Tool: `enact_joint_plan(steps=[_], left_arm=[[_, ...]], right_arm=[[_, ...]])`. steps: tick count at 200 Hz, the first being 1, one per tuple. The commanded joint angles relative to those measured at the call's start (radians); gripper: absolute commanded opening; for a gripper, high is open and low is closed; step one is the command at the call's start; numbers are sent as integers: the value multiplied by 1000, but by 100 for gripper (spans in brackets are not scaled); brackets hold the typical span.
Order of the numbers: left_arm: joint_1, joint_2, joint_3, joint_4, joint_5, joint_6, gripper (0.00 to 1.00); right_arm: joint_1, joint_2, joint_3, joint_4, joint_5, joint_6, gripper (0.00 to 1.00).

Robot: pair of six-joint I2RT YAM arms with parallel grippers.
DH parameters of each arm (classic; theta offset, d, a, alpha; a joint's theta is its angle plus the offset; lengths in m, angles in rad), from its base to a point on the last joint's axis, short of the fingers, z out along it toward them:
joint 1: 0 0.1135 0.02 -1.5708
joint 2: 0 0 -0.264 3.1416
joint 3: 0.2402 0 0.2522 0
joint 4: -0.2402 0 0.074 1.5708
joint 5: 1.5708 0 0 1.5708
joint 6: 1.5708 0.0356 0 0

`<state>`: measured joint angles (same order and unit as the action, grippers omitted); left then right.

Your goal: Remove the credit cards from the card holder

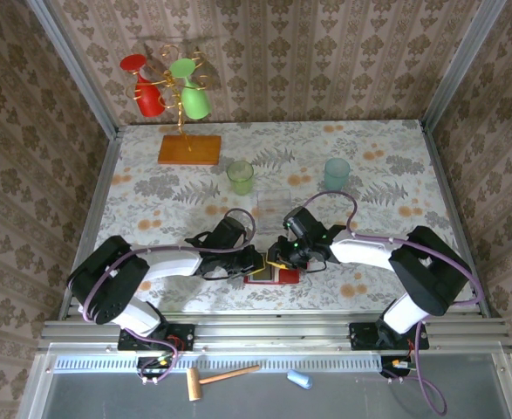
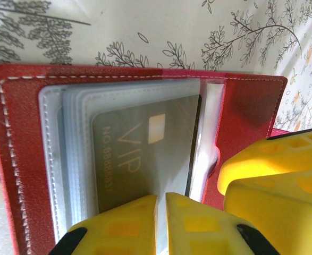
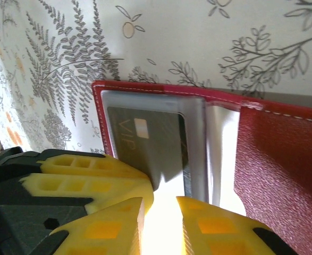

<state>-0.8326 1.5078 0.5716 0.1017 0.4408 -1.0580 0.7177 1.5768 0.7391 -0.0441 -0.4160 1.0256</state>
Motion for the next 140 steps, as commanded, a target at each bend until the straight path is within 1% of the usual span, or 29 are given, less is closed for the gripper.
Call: enact_joint_plan(steps=[1,73,140], left_arm=[[-6,-11,10,-32,-25,9,13],[-5,-2,5,-18,-22,0,13],[-5,-11,6,-24,-25,-1,13]], right_arm=[[-7,26,-14,34,-41,16,22],[-10,62,-20,57,-56,16,22],[-12,81,-21,38,-50,10,23]])
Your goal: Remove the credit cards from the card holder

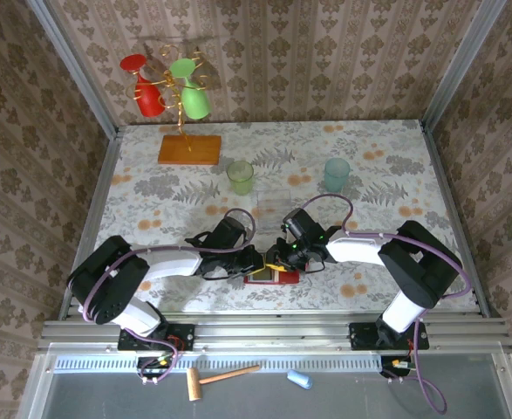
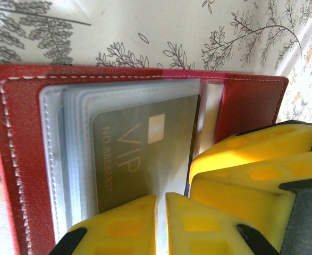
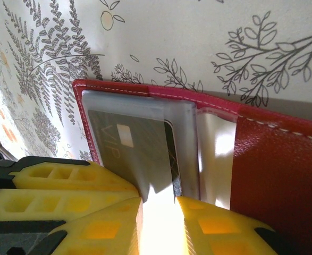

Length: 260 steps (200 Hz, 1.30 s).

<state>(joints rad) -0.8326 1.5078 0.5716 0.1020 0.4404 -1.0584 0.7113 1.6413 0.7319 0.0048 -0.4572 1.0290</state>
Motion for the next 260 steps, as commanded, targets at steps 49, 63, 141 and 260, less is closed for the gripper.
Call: enact_joint_plan(steps=[49,63,141,260], left_arm=[[-5,-11,7,-29,-25,2,13],[-5,-11,6,-31,-26,2,13],[-6,-24,11,-43,-31,2,13],[-5,-41,5,-52,-43,0,13]], right_arm=[[-7,-14,-7,-94,42,-27,26],[-8,-23,-5,-108,47,-33,26],[-10,-66,21,-165,77,-57,26],[-8,4,-8,1,-48,-6,25]])
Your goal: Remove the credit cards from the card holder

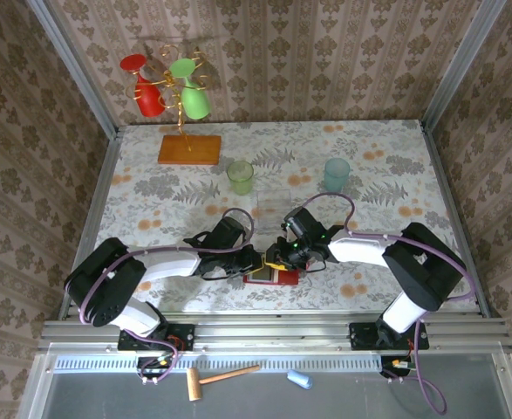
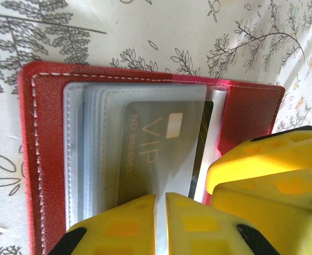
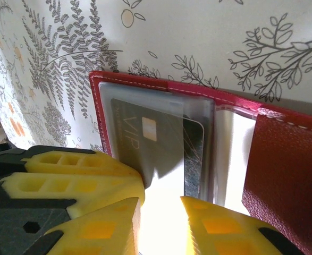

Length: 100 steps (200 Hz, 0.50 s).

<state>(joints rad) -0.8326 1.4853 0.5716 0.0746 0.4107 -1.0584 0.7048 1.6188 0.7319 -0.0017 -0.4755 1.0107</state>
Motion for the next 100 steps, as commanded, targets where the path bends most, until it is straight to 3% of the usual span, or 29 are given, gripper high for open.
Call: enact_joint_plan(steps=[1,48,100], left_arm=[[-5,-19,5,-25,-13,-1,13],[-5,-19,1,-28,-15,0,13],[-8,-19,-3,-24,-13,-3,13]], right_arm=[[-2,28,-8,7,-30,13,25],[-1,43,-19,1,-27,10,26],[-1,1,0,-122,59,-35,26]])
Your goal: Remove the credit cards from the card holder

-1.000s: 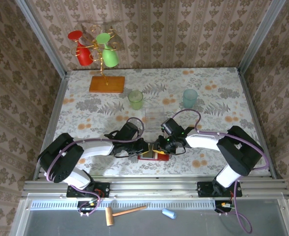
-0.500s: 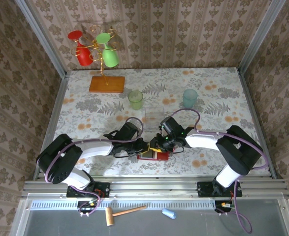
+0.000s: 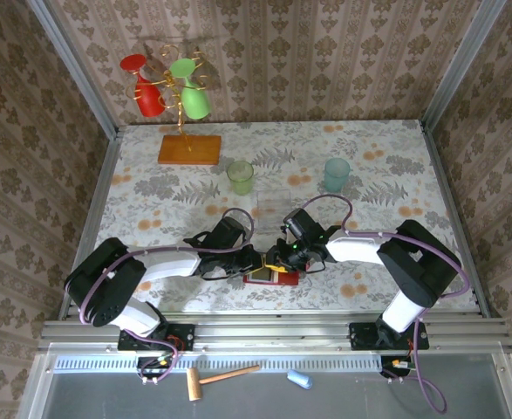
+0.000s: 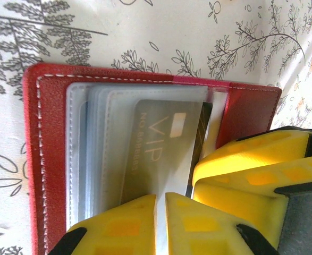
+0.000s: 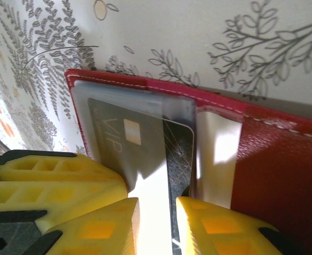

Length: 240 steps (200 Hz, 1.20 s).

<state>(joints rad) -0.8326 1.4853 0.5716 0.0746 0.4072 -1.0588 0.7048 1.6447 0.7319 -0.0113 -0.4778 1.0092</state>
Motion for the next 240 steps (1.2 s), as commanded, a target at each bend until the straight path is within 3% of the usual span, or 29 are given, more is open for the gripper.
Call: enact_joint_plan(steps=[1,96,240], left_arm=[[-6,-19,-3,-24,-10,-3,13],[-7,-14,-6,-16,-8,-6,13],[-6,-13,-13,-13,-10,-7,13]], right_arm=[[-1,-25,1,-114,63,-33,26],[-1,-88,22,-152,84,-55,27],[-3,-31,2,-119,78,-34,31]])
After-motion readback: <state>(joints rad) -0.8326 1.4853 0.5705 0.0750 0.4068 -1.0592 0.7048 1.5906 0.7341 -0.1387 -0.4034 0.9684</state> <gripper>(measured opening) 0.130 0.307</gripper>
